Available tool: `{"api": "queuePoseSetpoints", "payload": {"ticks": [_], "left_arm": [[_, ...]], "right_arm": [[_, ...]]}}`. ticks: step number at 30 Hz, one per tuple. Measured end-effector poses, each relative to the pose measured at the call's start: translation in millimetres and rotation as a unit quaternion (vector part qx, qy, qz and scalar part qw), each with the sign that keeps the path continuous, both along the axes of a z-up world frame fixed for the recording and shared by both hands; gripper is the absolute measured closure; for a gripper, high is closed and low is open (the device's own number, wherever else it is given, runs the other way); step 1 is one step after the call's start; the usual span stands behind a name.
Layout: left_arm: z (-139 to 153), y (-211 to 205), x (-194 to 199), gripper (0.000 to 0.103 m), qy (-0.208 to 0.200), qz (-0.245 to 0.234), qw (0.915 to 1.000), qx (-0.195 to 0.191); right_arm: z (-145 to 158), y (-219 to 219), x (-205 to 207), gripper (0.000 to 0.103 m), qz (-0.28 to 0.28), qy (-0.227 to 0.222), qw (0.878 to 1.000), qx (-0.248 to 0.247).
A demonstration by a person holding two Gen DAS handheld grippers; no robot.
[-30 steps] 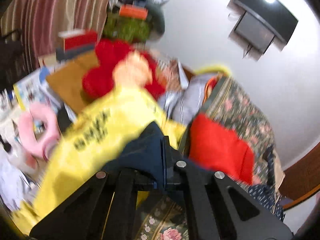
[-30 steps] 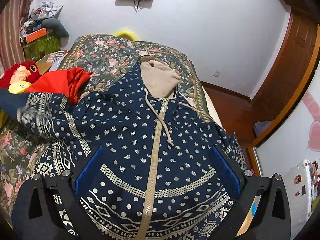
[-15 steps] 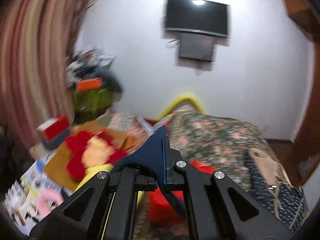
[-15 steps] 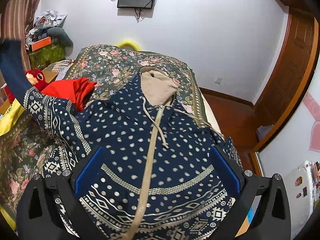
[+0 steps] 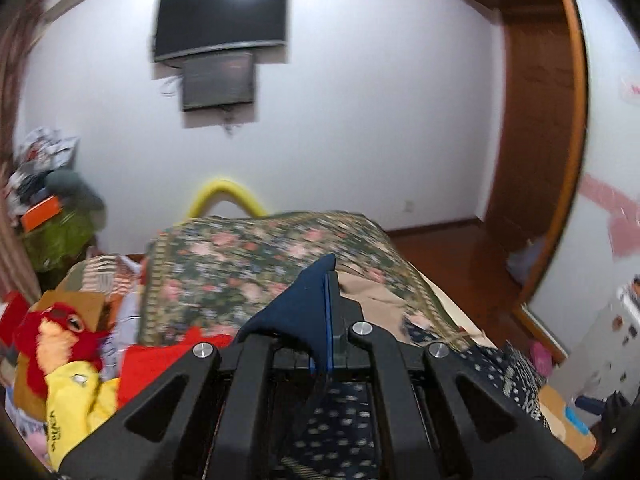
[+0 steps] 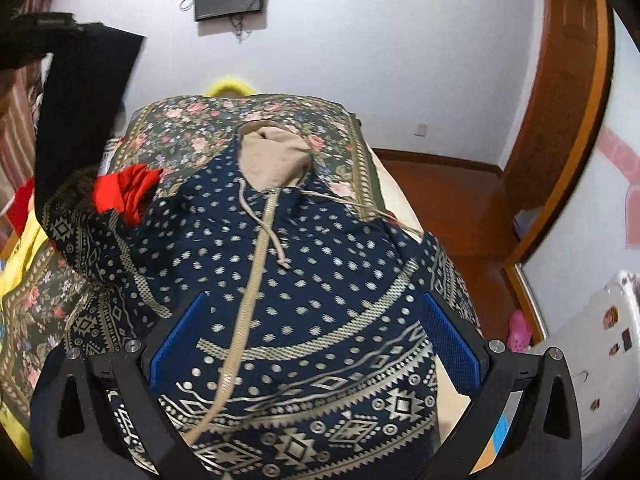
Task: Fold large clothes
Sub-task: 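Carry the sleeve across the hoodie body with the left gripper and release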
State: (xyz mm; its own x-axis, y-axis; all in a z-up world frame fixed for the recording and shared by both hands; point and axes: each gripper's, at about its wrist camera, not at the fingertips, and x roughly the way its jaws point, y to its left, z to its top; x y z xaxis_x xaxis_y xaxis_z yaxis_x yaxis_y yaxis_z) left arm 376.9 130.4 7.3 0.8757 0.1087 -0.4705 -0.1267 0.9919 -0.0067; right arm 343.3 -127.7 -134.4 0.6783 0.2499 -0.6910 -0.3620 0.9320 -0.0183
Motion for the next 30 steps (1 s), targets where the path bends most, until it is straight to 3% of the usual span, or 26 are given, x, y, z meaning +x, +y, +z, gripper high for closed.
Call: {"api": "queuePoseSetpoints", "payload": {"ticks": [7, 10, 14, 18, 24, 26, 28, 30], "left_arm": [[-77.7, -77.7, 44.4, 0.1, 0.107, -0.07, 0.9914, -0.027], [-123.7, -104.7, 57.1, 0.1, 0.174, -0.095, 0.9797, -0.032], [-182.1, -122.7, 57.5, 0.1, 0.257, -0.117, 0.9578, -0.055], [-215.4, -129.0, 54.0, 0.1, 0.301, -0.13, 0.9419, -0.071], [-228.0, -141.5, 37.2, 0.095, 0.349, -0.184, 0.9174, -0.051], [-223.2, -142.8, 24.7, 0.087, 0.351, -0.205, 0.913, -0.038], [-214.4, -138.0, 13.7, 0.063, 0.343, -0.215, 0.9137, -0.027], [-200.4, -130.0, -5.4, 0.056, 0.326, -0.225, 0.9182, -0.021]], "right_arm": [[-10.8, -25.6, 3.8, 0.0, -0.02, 0.014, 1.0, -0.006], [-18.1, -35.1, 4.9, 0.0, -0.026, 0.022, 0.999, -0.009], [-28.5, -42.6, 8.2, 0.0, -0.034, 0.036, 0.999, -0.016], [-35.8, -45.8, 8.8, 0.0, -0.039, 0.047, 0.998, -0.021], [-39.5, -43.8, 7.8, 0.0, -0.034, 0.054, 0.998, -0.03], [-37.8, -41.2, 7.4, 0.0, -0.03, 0.054, 0.998, -0.029], [-34.2, -37.1, 7.5, 0.0, -0.021, 0.055, 0.998, -0.023], [-31.2, -33.3, 8.0, 0.0, -0.015, 0.055, 0.998, -0.018]]}}
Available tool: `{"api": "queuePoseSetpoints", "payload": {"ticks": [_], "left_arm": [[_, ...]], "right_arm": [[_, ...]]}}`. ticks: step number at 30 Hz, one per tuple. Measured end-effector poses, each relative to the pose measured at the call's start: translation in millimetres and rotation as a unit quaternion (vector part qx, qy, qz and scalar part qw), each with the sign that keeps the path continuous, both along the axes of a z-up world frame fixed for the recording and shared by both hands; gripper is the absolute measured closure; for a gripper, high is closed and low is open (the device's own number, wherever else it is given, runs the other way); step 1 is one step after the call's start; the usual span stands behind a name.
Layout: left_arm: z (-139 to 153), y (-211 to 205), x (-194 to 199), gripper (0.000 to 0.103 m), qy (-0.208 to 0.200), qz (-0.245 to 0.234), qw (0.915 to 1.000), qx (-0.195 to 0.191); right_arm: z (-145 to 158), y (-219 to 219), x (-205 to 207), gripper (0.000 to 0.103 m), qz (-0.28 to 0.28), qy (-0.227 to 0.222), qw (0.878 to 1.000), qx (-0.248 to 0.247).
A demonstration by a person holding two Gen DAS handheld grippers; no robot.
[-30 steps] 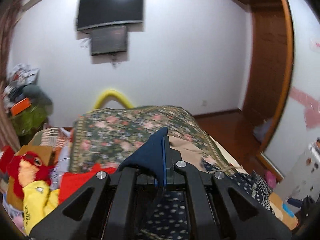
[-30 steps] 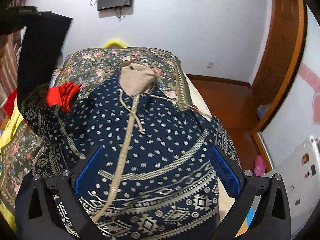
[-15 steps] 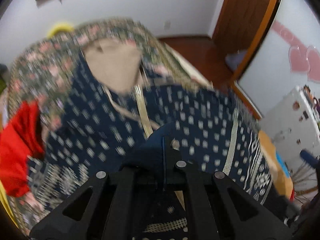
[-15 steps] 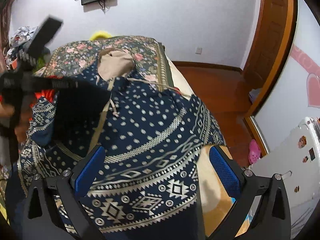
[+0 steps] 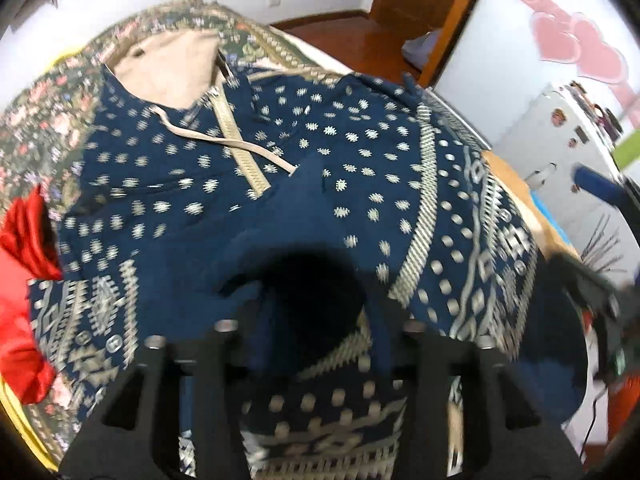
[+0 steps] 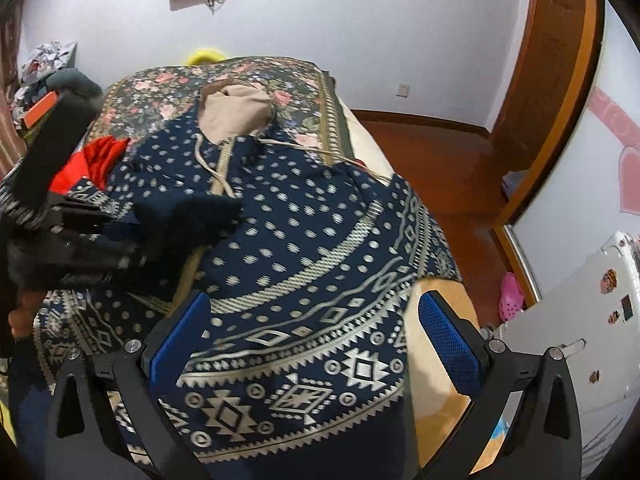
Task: Fold large clothes
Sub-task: 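Carry the sleeve across the hoodie body with the left gripper and release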
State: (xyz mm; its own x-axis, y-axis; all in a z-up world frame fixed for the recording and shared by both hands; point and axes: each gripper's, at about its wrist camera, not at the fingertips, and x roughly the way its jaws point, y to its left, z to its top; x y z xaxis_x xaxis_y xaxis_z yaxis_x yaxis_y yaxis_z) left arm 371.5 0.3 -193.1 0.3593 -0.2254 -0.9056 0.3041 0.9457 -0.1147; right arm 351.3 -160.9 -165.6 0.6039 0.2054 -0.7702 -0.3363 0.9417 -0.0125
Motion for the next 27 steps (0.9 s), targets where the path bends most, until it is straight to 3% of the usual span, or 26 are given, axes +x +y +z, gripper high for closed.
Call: {"api": "queuePoseSetpoints", "payload": {"ticks": [3, 6, 9, 13, 18, 24, 26, 27], "left_arm": [[21.4, 17.8, -28.5, 0.053, -0.032, -0.001, 0.9995, -0.005], [36.6, 45.3, -55.7, 0.043, -0.069, 0.022, 0.9974, 0.0], [41.3, 78.1, -76.5, 0.042, -0.094, 0.059, 0.9931, 0.036], [33.3, 124.0, -94.2, 0.042, -0.091, 0.113, 0.9872, 0.065], [10.2, 175.9, -110.2, 0.042, -0.064, 0.182, 0.98, 0.05], [-17.0, 196.8, -117.3, 0.042, -0.042, 0.219, 0.9743, 0.033], [-22.6, 198.7, -117.2, 0.042, -0.04, 0.222, 0.9739, 0.028], [-25.3, 198.9, -116.5, 0.042, -0.039, 0.222, 0.974, 0.023]], "right_arm": [[4.8, 9.0, 1.5, 0.0, 0.015, 0.0, 1.0, 0.008], [6.1, 23.1, 4.6, 0.0, 0.036, 0.005, 0.999, 0.011], [3.0, 42.5, 7.7, 0.0, 0.067, 0.015, 0.998, 0.009], [-14.4, 76.1, 15.0, 0.0, 0.109, 0.047, 0.993, -0.015], [-38.4, 110.1, 23.6, 0.003, 0.151, 0.073, 0.985, -0.05], [-68.4, 147.8, 38.1, 0.021, 0.182, 0.1, 0.973, -0.1], [-77.6, 155.4, 44.5, 0.034, 0.183, 0.111, 0.97, -0.111], [-81.4, 158.3, 47.3, 0.035, 0.184, 0.117, 0.969, -0.115]]}}
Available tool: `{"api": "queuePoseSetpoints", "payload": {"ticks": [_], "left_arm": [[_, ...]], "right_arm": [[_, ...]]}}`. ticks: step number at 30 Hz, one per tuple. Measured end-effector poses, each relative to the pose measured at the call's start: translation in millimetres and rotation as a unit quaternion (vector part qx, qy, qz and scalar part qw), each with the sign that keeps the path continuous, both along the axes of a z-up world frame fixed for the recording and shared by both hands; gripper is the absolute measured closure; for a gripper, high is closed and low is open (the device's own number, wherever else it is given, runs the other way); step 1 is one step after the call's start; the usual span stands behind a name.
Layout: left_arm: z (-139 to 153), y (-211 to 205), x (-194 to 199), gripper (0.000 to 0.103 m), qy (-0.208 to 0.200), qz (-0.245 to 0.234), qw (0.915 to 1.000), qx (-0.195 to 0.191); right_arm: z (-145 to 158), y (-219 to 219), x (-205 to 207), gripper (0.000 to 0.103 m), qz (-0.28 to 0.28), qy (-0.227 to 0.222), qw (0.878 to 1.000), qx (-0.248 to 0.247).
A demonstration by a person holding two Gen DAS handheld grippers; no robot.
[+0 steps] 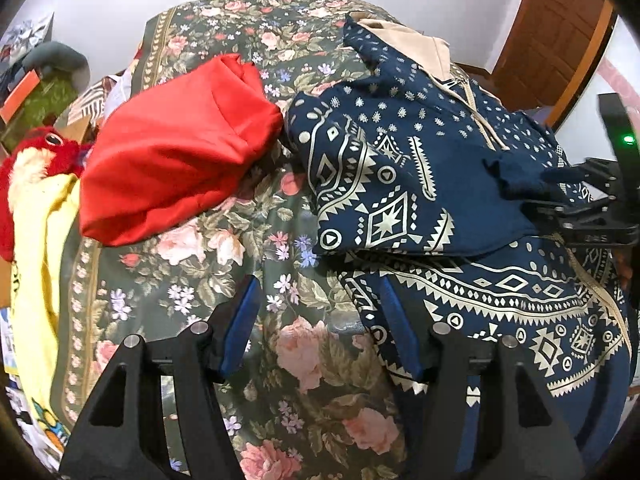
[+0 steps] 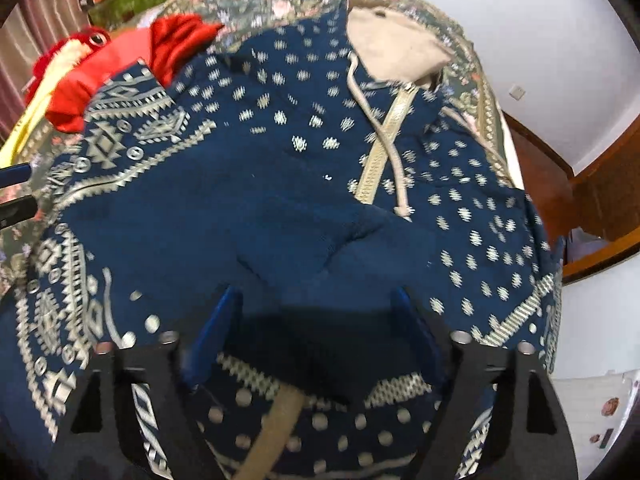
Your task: Fold large clothes
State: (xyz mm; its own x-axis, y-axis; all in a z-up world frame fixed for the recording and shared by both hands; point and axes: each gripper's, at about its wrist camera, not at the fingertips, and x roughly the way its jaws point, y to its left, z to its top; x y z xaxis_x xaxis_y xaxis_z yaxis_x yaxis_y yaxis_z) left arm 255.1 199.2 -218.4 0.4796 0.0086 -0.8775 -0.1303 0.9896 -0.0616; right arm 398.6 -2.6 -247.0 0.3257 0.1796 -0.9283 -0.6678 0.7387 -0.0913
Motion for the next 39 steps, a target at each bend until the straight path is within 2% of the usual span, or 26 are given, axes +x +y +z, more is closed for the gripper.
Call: {"api": "queuePoseSetpoints", "payload": {"ticks": [3, 5, 8, 10, 11, 12, 13, 16, 20, 23, 28, 31, 36, 39], "left_arm": [[-8.0, -0.3, 4.4, 0.042, -0.004, 0.007, 1.0, -0.005], [-14.5, 0.7, 10.5, 0.042, -0.005, 0.017, 0.9997, -0.014], [-22.4, 3.0, 19.3, 0.046, -0.006, 0.031, 0.9993, -0.021], [-26.2, 4.7, 26.1, 0.066, -0.004, 0.036, 0.999, -0.025], [-27.7, 5.4, 29.3, 0.07, -0.005, 0.038, 0.9988, -0.029], [-28.3, 5.8, 32.3, 0.078, -0.009, 0.041, 0.9986, -0.031], [-28.2, 5.5, 35.1, 0.084, -0.014, 0.043, 0.9985, -0.03], [-22.9, 4.0, 38.1, 0.089, -0.034, 0.053, 0.9978, -0.018], [-0.8, 3.0, 30.4, 0.091, -0.079, 0.062, 0.9948, -0.016], [9.3, 0.5, 26.9, 0.092, -0.089, 0.068, 0.9937, -0.003], [14.3, -4.2, 21.3, 0.092, -0.095, 0.08, 0.9922, 0.01], [4.8, -5.5, 20.8, 0.092, -0.083, 0.093, 0.9921, 0.013], [-20.4, 1.2, 20.8, 0.092, -0.049, 0.112, 0.9925, -0.003], [-31.4, 1.5, 21.2, 0.092, -0.034, 0.114, 0.9928, -0.002]], "right_arm": [[-5.1, 3.2, 6.6, 0.041, 0.001, 0.009, 1.0, 0.016], [-5.2, 2.7, 11.9, 0.059, -0.003, 0.02, 0.999, 0.032], [-2.6, 1.3, 21.1, 0.077, -0.008, 0.017, 0.999, 0.039], [2.7, -1.2, 26.4, 0.085, -0.011, 0.016, 0.999, 0.05], [5.8, -1.6, 30.0, 0.088, -0.014, 0.013, 0.998, 0.056], [12.2, -3.7, 34.4, 0.091, -0.02, 0.002, 0.998, 0.062], [19.2, -5.8, 38.9, 0.091, -0.026, -0.01, 0.997, 0.069], [46.4, -17.3, 53.9, 0.092, -0.051, -0.033, 0.992, 0.108], [97.0, -37.5, 76.1, 0.093, -0.08, -0.079, 0.98, 0.161], [130.4, -55.7, 82.4, 0.094, -0.105, -0.112, 0.97, 0.191], [152.9, -90.6, 88.0, 0.094, -0.145, -0.141, 0.954, 0.223], [139.6, -111.3, 89.8, 0.094, -0.171, -0.13, 0.95, 0.229], [89.8, -128.5, 93.8, 0.094, -0.199, -0.074, 0.956, 0.2], [59.1, -143.3, 95.3, 0.094, -0.217, -0.033, 0.955, 0.197]]}}
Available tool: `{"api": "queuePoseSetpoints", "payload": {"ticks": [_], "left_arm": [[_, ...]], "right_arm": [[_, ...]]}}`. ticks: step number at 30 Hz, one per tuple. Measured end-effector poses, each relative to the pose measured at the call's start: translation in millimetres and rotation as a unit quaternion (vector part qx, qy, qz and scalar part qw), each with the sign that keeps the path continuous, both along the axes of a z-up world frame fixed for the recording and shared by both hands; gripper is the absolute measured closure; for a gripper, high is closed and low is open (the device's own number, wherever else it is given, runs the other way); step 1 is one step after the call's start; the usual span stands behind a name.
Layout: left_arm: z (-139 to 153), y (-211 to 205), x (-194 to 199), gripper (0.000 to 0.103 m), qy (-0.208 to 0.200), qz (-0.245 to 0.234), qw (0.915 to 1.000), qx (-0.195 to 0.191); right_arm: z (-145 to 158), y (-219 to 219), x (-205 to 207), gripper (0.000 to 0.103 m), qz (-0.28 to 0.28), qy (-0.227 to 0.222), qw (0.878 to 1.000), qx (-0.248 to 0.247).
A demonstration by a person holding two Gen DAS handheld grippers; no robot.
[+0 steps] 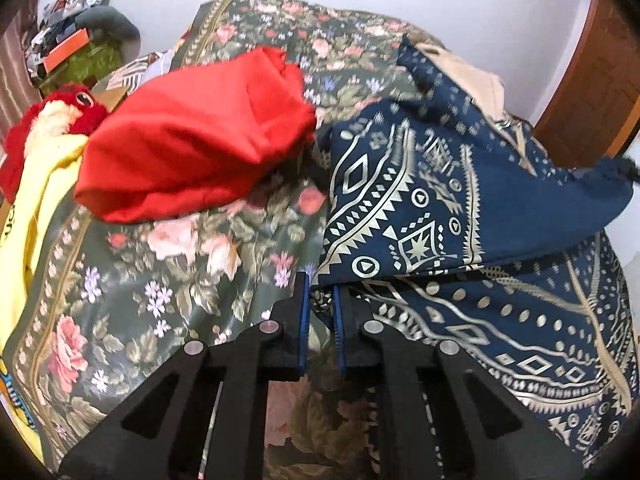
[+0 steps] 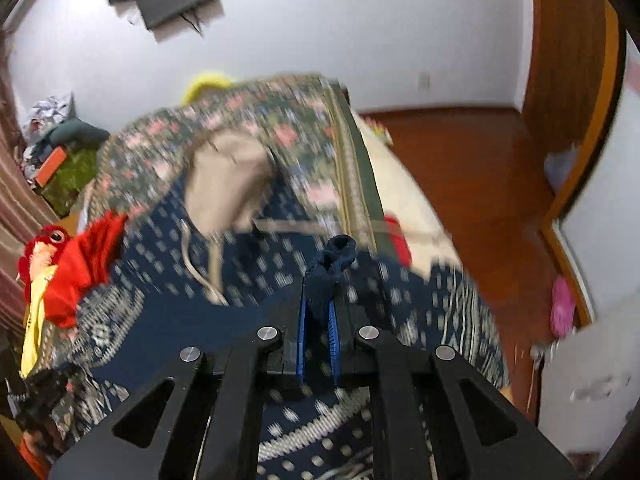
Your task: Fold large clothes
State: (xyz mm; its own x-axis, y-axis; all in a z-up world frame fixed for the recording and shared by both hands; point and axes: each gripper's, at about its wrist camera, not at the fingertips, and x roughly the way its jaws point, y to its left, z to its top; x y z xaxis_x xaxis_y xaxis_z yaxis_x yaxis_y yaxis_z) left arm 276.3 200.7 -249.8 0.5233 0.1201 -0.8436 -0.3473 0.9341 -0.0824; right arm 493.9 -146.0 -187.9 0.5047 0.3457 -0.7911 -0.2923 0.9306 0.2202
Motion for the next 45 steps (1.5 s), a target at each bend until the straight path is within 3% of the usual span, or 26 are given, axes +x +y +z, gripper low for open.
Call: {"api": "queuePoseSetpoints", "payload": {"ticks": [4, 12, 16, 21, 26, 27, 29, 30, 31, 33, 35, 38, 41, 45], "left_arm": [[-7.0, -3.1, 2.7, 0.092, 0.011, 0.001, 0.9999, 0.006], [-6.6, -4.4, 2.9, 0.091, 0.019, -0.01, 0.9997, 0.013], [-2.8, -3.8, -1.5, 0.092, 0.022, -0.02, 0.9995, 0.004], [5.8, -10.9, -11.9, 0.092, 0.046, -0.055, 0.9972, 0.024], [29.9, -20.7, -22.5, 0.088, 0.037, -0.088, 0.9949, 0.034], [35.4, -21.8, -22.8, 0.083, 0.031, -0.09, 0.9948, 0.035], [50.5, -25.9, -21.7, 0.06, 0.015, -0.09, 0.9948, 0.045], [56.6, -27.0, -20.3, 0.04, 0.007, -0.088, 0.9948, 0.051], [65.5, -29.9, -19.0, 0.032, -0.011, -0.086, 0.9944, 0.06], [79.7, -34.8, -13.5, 0.027, -0.04, -0.086, 0.9929, 0.072], [90.2, -40.6, -3.1, 0.025, -0.052, -0.089, 0.992, 0.074], [97.0, -46.4, 17.4, 0.025, -0.059, -0.089, 0.9921, 0.065], [95.7, -51.0, 36.1, 0.024, -0.055, -0.089, 0.9932, 0.052], [88.2, -59.0, 58.8, 0.024, -0.048, -0.09, 0.9946, 0.016]], "right_arm": [[-38.3, -18.5, -0.6, 0.094, -0.018, 0.048, 0.999, 0.004], [-73.9, -39.3, -11.4, 0.094, -0.008, 0.102, 0.995, -0.013], [-72.7, -44.0, -17.7, 0.092, -0.014, 0.112, 0.994, -0.004], [-65.4, -51.2, -25.6, 0.079, -0.022, 0.128, 0.992, -0.005], [-41.6, -58.8, -38.7, 0.065, -0.023, 0.102, 0.995, -0.006], [-34.0, -60.5, -40.1, 0.063, -0.026, 0.091, 0.996, -0.004], [-20.5, -66.8, -42.4, 0.057, -0.035, 0.073, 0.997, 0.003], [-15.8, -68.7, -42.3, 0.055, -0.039, 0.068, 0.997, 0.007], [-7.9, -75.2, -43.0, 0.052, -0.046, 0.06, 0.997, 0.016], [1.8, -83.1, -42.2, 0.048, -0.058, 0.05, 0.997, 0.029], [11.1, -94.9, -40.9, 0.038, -0.078, 0.04, 0.995, 0.043], [12.9, -111.3, -37.8, 0.03, -0.101, 0.03, 0.994, 0.043], [-1.9, -123.2, -33.7, 0.03, -0.122, 0.048, 0.991, 0.041], [-42.0, -145.2, -23.2, 0.03, -0.151, 0.106, 0.979, 0.083]]}}
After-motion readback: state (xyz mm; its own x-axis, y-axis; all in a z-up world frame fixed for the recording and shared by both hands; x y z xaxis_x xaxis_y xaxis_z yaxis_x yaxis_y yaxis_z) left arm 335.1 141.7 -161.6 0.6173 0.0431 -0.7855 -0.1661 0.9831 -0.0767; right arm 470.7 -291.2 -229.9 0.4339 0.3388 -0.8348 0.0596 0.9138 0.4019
